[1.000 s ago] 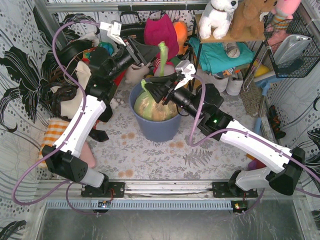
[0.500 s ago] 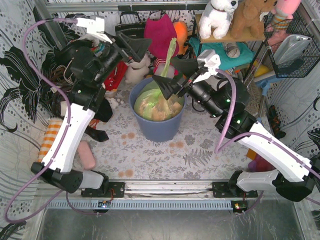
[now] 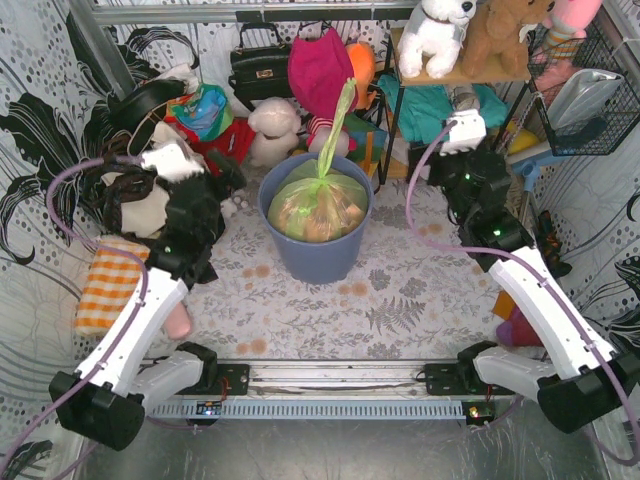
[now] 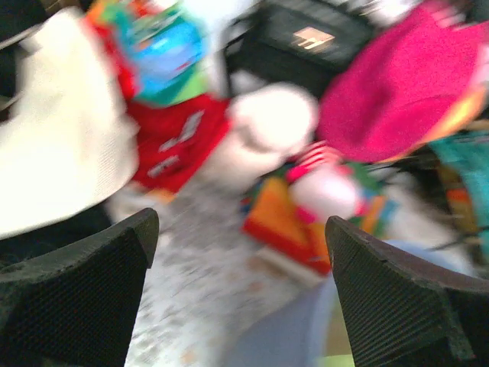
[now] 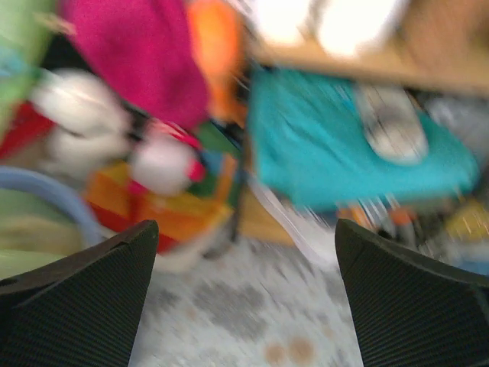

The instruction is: Tie the trash bag

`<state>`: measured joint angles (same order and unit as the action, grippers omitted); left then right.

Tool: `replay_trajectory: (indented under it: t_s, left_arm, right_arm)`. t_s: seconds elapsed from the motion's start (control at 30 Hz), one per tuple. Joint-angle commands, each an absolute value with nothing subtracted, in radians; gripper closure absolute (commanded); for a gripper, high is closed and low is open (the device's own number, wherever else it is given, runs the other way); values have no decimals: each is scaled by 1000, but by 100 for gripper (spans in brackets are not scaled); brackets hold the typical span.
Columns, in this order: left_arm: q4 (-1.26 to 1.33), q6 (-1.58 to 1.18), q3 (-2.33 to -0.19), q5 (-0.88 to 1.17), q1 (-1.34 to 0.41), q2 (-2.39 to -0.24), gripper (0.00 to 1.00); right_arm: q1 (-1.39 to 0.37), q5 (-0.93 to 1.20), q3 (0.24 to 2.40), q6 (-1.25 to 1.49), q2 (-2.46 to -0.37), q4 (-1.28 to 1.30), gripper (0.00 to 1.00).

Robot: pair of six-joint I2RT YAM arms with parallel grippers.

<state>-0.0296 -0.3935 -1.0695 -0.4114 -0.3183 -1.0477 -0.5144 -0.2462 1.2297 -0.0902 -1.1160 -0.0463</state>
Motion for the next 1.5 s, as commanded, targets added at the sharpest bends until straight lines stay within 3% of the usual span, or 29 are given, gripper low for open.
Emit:
replay_trajectory:
  t_s: [0.0, 0.27, 0.47, 0.63, 0.87, 1.03, 1.17, 1.47]
  left_arm:
    - [108, -375, -792, -753, -312, -926, 2]
    - [410, -313, -412, -875, -311, -915, 2]
    - [661, -214, -253, -932, -292, -1031, 3]
    - [806, -137, -233, -900, -271, -1196, 2]
    - [1117, -122, -168, -582, -183, -1281, 3]
    - [1311, -86, -145, -439, -161, -1410, 2]
    - [1276, -81, -176, -333, -145, -1460, 3]
    - [1241, -89, -201, -257, -106, -1474, 2]
  right_arm:
    - [-319, -245, 1024, 8, -1056, -34, 3]
    - [-96, -388, 497, 81, -1052, -377, 3]
    - [-57, -457, 301, 42, -1164, -677, 3]
    - [-41, -433, 235, 40, -1299, -915, 3]
    - [-31, -317, 219, 9, -1454, -1188, 3]
    - [-31, -212, 198, -11, -1470, -1227, 3]
    - [-31, -160, 148, -47, -1550, -1405, 3]
    - [-31, -188, 189, -41, -1542, -1321, 3]
